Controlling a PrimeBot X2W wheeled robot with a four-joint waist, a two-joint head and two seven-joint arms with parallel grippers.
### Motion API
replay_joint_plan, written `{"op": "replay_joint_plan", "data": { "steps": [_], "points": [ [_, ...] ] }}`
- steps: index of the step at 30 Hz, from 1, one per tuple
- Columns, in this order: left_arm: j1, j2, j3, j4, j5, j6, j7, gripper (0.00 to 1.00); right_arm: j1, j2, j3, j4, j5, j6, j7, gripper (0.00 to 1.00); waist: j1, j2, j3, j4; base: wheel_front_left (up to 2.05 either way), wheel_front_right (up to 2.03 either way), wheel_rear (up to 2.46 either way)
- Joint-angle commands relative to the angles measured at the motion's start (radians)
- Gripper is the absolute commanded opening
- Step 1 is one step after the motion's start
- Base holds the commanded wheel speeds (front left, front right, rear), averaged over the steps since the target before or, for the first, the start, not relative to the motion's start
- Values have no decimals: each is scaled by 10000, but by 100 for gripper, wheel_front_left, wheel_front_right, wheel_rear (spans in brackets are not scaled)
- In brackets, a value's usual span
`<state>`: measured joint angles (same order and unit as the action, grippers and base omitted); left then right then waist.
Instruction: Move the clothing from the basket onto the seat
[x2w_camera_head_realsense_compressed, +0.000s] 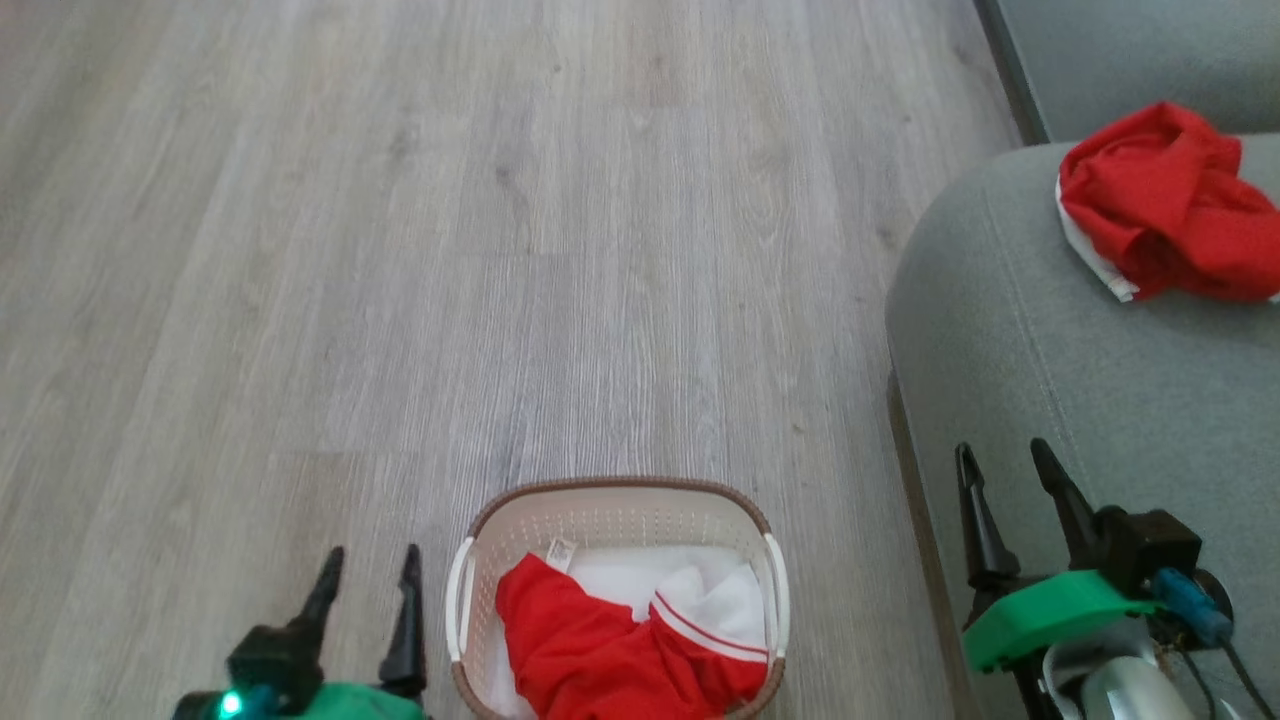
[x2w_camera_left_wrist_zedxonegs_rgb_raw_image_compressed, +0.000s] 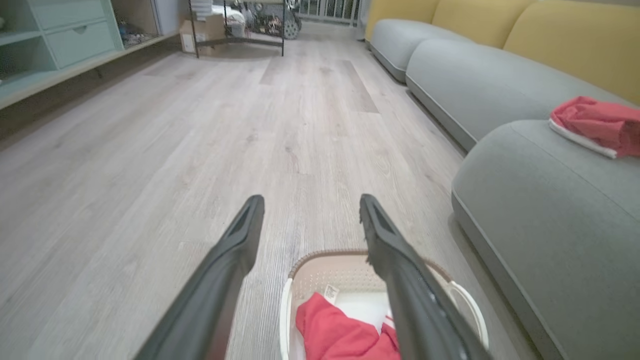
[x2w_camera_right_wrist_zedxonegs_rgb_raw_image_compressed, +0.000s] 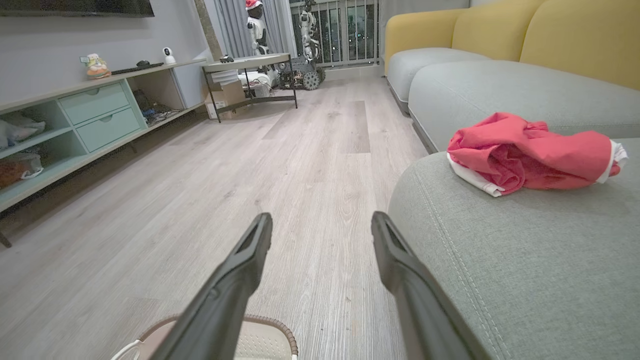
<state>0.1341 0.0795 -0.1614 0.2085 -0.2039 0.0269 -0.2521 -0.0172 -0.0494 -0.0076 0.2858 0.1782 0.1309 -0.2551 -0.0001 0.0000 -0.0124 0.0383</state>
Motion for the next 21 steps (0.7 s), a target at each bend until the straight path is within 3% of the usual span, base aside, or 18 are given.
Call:
{"op": "replay_joint_plan", "data": {
  "steps": [1,8,21],
  "points": [
    [-742,24,123,-16,197,-120,-97,100,-548,-9,179,-439,-110,-2,-67,100,1,0,344,-41,0,0,0],
    [-1906,-31,-289,1039,371,-432,-97,100,-1098,-9,-51,-861,-223,-2,-67,100,1,0,1681,-202,0,0,0],
    [-4972,-222,-1545,4651,769,-1020,-97,100,-2934,-9,-192,-1776,-394,-2,-67,100,1,0,5166,-1023,0,0,0]
  ]
}}
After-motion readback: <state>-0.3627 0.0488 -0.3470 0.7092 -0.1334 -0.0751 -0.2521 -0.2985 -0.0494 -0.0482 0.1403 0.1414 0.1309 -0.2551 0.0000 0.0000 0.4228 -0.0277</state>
